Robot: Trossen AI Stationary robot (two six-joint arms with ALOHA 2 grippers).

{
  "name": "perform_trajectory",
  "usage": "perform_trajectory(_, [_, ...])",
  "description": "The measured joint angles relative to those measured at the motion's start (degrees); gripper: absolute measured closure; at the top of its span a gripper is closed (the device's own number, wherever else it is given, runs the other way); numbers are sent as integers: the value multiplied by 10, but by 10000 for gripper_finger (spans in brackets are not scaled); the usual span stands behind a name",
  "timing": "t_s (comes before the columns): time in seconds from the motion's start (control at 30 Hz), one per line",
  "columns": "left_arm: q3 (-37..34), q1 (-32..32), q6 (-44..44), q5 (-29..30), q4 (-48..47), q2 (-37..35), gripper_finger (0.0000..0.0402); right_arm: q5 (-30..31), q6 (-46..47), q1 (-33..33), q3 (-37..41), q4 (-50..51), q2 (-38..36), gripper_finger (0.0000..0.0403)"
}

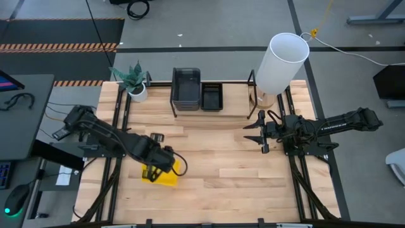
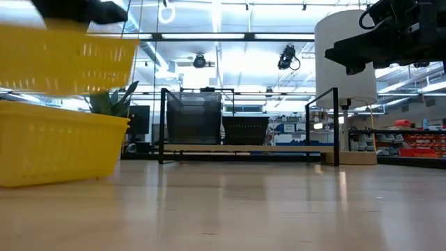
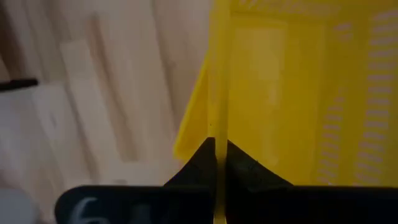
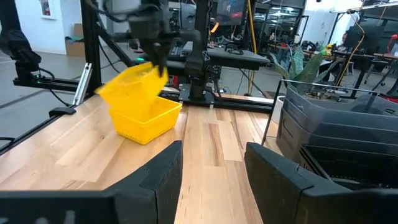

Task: Stack baskets on shelf by color
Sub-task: Stack the bottom yellow bin on the stacked yellow bins

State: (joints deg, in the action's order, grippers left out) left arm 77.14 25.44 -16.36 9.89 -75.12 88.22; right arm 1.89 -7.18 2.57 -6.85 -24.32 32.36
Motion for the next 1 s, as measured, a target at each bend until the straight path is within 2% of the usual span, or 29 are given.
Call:
perform_trajectory(0.17, [-80, -11, 80, 17, 6, -50, 393, 0, 0, 0, 0, 1, 0, 223])
perform_trajectory(0.3, [-126, -12, 133, 19, 57, -75, 393, 0, 0, 0, 0, 0, 0, 223])
perform_trajectory(0.63, [-195, -11, 252, -36, 218, -72, 387, 0, 0, 0, 0, 0, 0, 223])
perform_trajectory(0.83, [-215, -11, 257, -35, 290, -72, 361, 0, 0, 0, 0, 1, 0, 223])
perform_trajectory(1.0, [-232, -11, 244, -25, 342, -66, 320, 0, 0, 0, 0, 5, 0, 223])
